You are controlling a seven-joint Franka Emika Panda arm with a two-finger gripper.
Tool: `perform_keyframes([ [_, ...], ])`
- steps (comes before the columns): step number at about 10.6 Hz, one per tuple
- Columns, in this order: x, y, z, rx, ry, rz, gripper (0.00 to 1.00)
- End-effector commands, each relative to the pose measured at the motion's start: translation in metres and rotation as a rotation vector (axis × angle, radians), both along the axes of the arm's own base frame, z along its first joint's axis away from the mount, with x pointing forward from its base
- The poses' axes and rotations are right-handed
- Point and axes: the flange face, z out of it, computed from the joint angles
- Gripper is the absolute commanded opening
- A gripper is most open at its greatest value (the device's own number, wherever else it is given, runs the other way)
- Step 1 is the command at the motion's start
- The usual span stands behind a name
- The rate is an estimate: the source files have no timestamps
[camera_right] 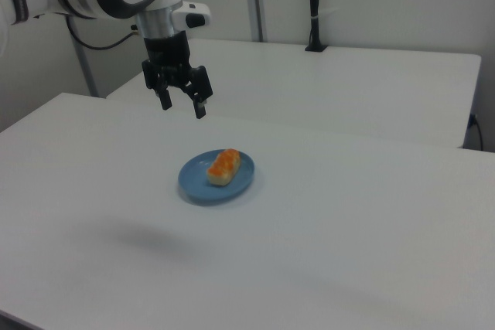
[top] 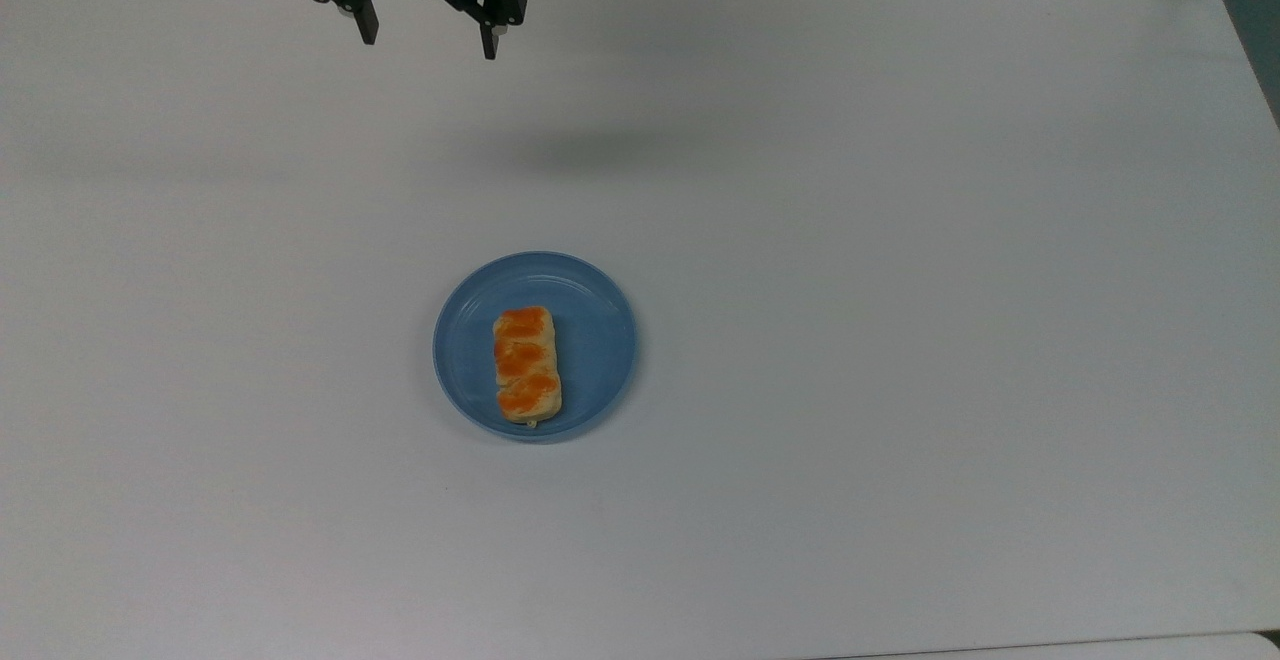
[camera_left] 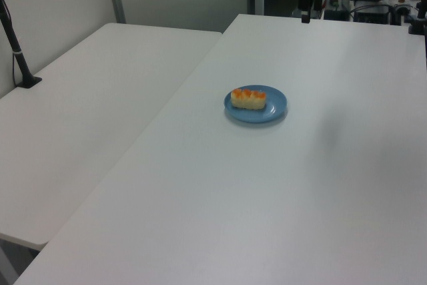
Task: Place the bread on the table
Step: 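Lower the open gripper onto the bread roll on the blue plate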
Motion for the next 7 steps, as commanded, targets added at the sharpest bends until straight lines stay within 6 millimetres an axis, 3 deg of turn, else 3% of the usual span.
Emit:
perform_keyframes([
  [1,0.024,0.007,-0.012,0.046,-0.095,-0.016,1.00],
  [2,0.045,0.014,-0.027,0.061,-0.137,-0.042,1.00],
  [3,0.069,0.024,-0.062,0.047,-0.160,-0.058,1.00],
  [5,0.106,0.039,-0.105,0.051,-0.249,-0.070,1.00],
  [7,0.124,0.044,-0.145,0.041,-0.277,-0.068,1.00],
])
